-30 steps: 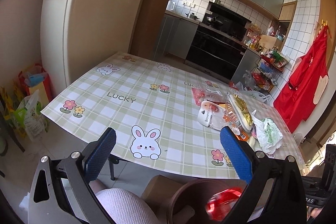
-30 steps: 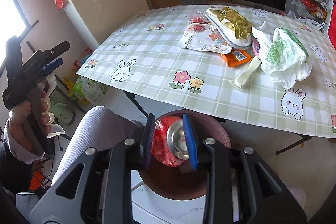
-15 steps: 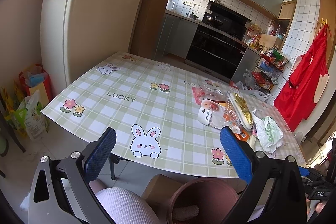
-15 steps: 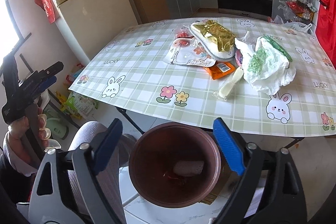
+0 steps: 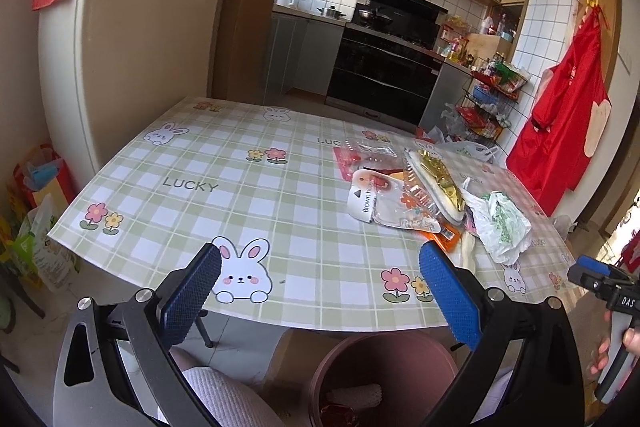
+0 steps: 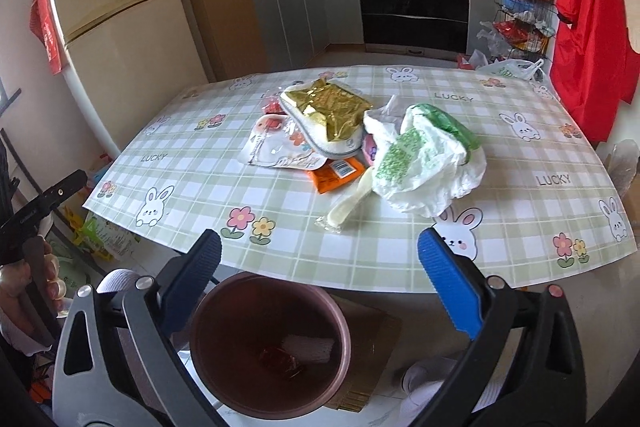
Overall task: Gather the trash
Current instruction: 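Grasp the green-and-white plastic bag with the right gripper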
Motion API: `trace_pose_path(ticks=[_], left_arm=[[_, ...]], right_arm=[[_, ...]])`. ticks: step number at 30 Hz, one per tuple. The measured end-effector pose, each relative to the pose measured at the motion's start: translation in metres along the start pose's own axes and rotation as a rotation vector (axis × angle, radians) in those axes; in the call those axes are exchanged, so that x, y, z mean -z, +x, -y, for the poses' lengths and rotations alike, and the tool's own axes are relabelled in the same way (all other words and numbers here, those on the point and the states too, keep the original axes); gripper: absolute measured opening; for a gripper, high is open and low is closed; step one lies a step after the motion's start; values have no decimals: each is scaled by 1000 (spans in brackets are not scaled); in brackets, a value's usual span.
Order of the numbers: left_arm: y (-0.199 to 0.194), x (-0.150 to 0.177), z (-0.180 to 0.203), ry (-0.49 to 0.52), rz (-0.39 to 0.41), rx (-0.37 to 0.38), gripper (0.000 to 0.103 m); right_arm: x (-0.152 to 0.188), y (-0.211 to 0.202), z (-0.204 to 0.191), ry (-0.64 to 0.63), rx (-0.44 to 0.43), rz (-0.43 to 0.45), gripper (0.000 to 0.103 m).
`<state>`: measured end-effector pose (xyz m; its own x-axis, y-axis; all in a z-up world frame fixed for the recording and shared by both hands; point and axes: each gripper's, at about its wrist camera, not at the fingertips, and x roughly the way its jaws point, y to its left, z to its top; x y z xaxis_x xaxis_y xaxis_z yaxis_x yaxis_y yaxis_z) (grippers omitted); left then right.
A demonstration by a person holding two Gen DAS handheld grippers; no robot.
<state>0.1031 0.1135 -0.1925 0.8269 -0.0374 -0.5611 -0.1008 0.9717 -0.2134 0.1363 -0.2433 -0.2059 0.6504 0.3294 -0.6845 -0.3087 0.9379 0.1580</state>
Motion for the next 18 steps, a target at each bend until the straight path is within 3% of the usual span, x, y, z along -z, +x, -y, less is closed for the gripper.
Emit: trace_pose_path(ticks=[7, 18], left_arm=[[51, -29, 44, 14, -60, 133, 97], [136, -53, 101, 120, -126, 175, 97]], right_arm=[[-14, 9, 32, 15, 60, 27, 97], [-40, 76, 87, 23, 112, -3, 97]])
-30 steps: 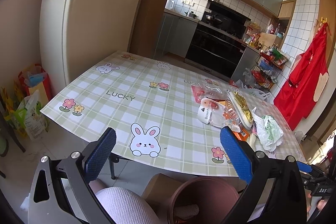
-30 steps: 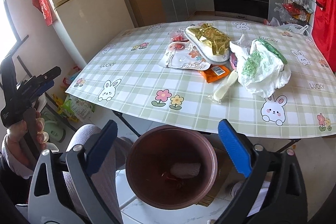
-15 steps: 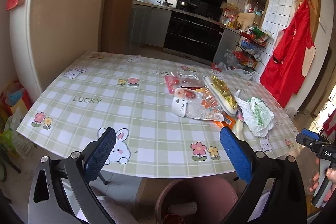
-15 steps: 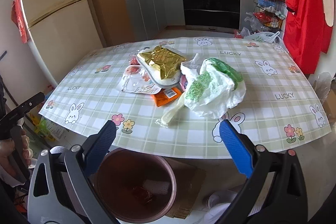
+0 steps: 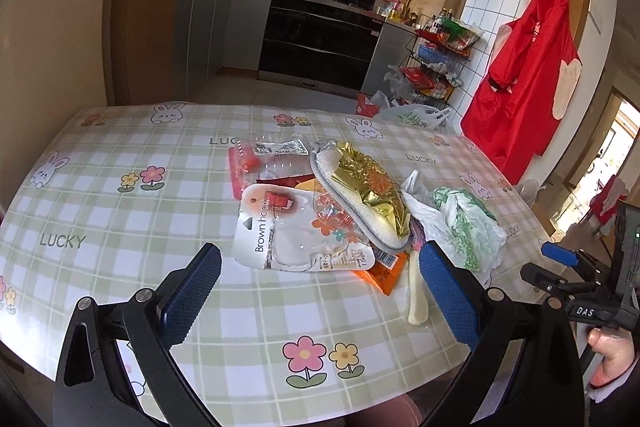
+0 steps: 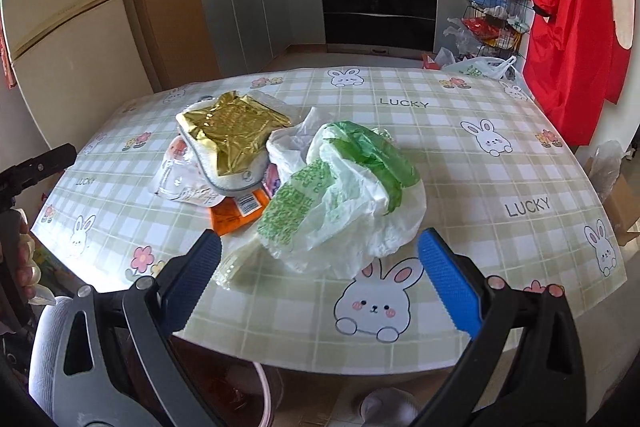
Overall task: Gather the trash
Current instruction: 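Grasp the green-and-white plastic bag with the right gripper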
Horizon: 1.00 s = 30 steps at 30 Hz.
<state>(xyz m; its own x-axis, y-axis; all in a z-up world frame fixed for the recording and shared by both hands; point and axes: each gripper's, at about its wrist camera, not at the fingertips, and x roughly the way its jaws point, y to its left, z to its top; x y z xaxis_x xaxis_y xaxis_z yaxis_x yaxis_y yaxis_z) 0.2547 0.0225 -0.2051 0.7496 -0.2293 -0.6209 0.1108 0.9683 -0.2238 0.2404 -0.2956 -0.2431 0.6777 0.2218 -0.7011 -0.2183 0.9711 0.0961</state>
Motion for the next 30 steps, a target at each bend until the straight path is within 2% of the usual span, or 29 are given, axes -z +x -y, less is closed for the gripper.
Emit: trace_pose_path(ticks=[6, 12, 14, 16, 19, 23, 24, 27, 30], left_arm=[[36, 12, -22, -7, -77, -35, 97], [63, 19, -49, -32, -128, -60, 97], [71, 20, -52, -22, -143, -61, 97], [79, 21, -52, -5, -156, -53, 97], [88, 21, -49, 12, -169, -44, 97], [95, 20, -43, 14, -173, -15, 95], [97, 21, -39, 29, -171, -7, 87], [104, 24, -23, 107, -180, 2, 73], [110, 24, -13, 141, -183, 30, 66]], right_arm=[[-22, 47, 23, 33, 66, 61, 97], [-22, 97, 31, 72, 31, -22, 96], [-16, 105, 29, 77, 5, -35, 79], [-10, 111, 27, 66, 20, -56, 54], [-4, 113, 29, 73, 11, -54, 38], [1, 112, 29, 70, 14, -50, 29], [3, 110, 29, 73, 11, -49, 28], [5, 108, 30, 82, 3, -46, 26], [6, 106, 30, 81, -2, -45, 26]])
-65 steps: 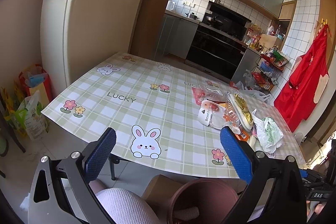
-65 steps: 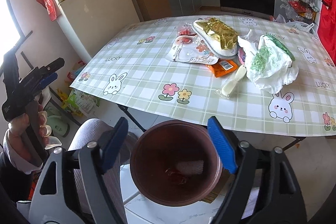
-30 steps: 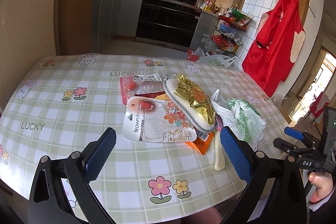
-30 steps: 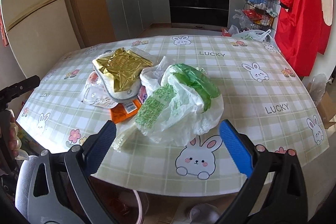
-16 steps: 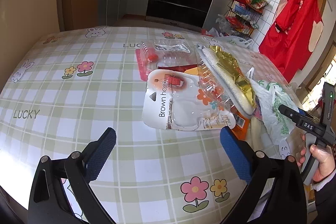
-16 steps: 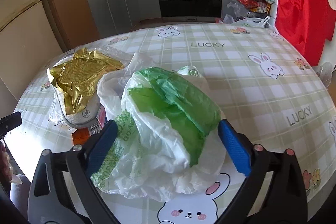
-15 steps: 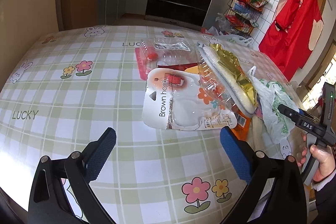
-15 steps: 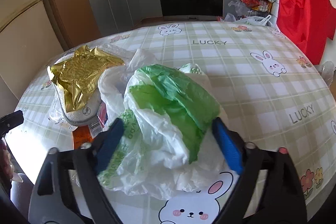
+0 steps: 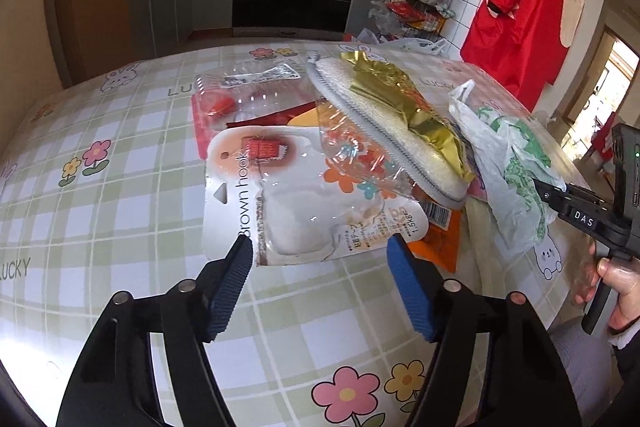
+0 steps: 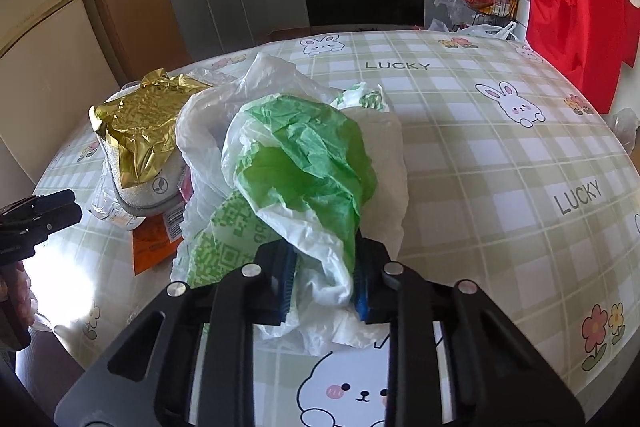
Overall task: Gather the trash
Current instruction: 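Grasp the green-and-white plastic bag with the right gripper, then grasp the gold foil wrapper with the left gripper and lift it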
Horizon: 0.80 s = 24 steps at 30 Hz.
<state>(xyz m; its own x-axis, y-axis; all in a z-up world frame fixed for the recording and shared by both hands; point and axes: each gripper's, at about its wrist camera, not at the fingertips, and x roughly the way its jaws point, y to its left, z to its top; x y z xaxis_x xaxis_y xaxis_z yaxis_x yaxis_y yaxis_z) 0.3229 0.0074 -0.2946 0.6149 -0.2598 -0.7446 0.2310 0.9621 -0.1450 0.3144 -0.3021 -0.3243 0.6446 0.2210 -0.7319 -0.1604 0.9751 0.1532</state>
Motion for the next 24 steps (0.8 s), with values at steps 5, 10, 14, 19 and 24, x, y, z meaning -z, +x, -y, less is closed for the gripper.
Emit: trace_pose_path(ticks=[5, 10, 14, 19, 24], left_arm=[[10, -10, 3, 3, 2, 36, 53], [24, -22, 9, 60, -24, 50, 40], [30, -28, 13, 73, -45, 47, 40], [25, -39, -2, -75, -29, 104, 43], [0, -51, -14, -175, 51, 162, 49]], right_arm=[[0, 1, 1, -1, -5, -1, 26], [-1, 1, 4, 3, -14, -4, 26], [-2, 2, 6, 4, -18, -5, 26], [-2, 2, 6, 4, -18, -6, 26], [-2, 2, 6, 3, -23, -8, 26]])
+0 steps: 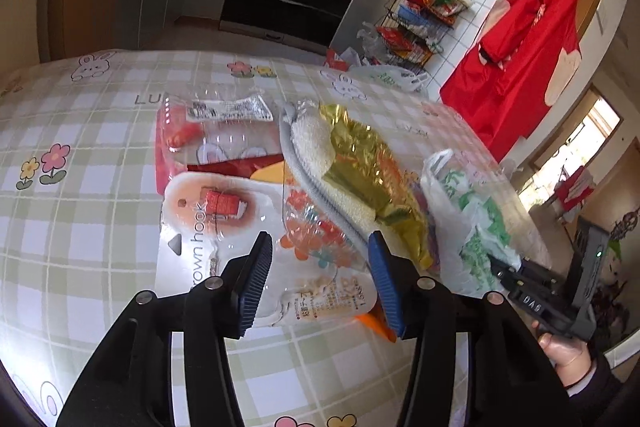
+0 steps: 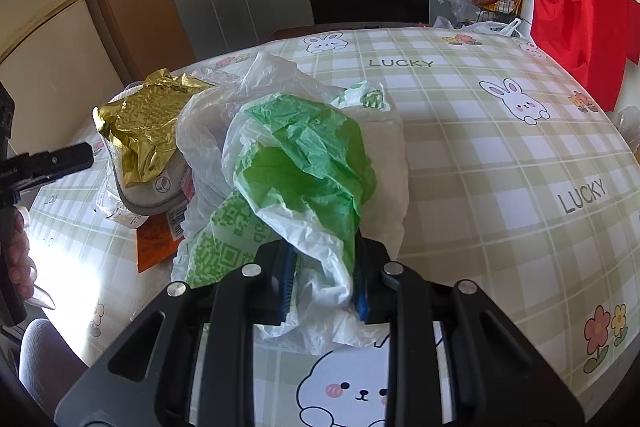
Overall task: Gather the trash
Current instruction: 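Grasp the gold foil wrapper with the left gripper and lift it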
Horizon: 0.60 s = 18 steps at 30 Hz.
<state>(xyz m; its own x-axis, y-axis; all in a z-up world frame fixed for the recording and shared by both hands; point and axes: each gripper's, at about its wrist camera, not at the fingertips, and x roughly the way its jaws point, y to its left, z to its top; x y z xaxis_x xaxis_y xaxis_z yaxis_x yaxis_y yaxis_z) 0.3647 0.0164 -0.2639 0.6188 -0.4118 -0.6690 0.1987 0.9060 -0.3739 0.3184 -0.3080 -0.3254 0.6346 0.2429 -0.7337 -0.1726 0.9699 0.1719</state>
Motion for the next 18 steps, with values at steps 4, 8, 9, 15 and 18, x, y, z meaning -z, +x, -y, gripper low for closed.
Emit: trace_pose_path(ticks=[4, 8, 9, 15, 18], left_arm=[[-13, -16, 17, 50, 74, 4, 49], [2, -22, 34, 76, 29, -20, 46], [4, -20, 35, 61, 24, -10, 43], [12, -13, 38, -33, 3, 46, 39], [19, -14, 38, -48, -8, 31, 39]], right_arm=[[0, 0, 0, 0, 1, 0, 26], [0, 0, 1, 1, 0, -1, 26], [0, 0, 1, 3, -1, -1, 26], [0, 0, 1, 0, -3, -2, 26], [1, 1, 0, -7, -3, -2, 26]])
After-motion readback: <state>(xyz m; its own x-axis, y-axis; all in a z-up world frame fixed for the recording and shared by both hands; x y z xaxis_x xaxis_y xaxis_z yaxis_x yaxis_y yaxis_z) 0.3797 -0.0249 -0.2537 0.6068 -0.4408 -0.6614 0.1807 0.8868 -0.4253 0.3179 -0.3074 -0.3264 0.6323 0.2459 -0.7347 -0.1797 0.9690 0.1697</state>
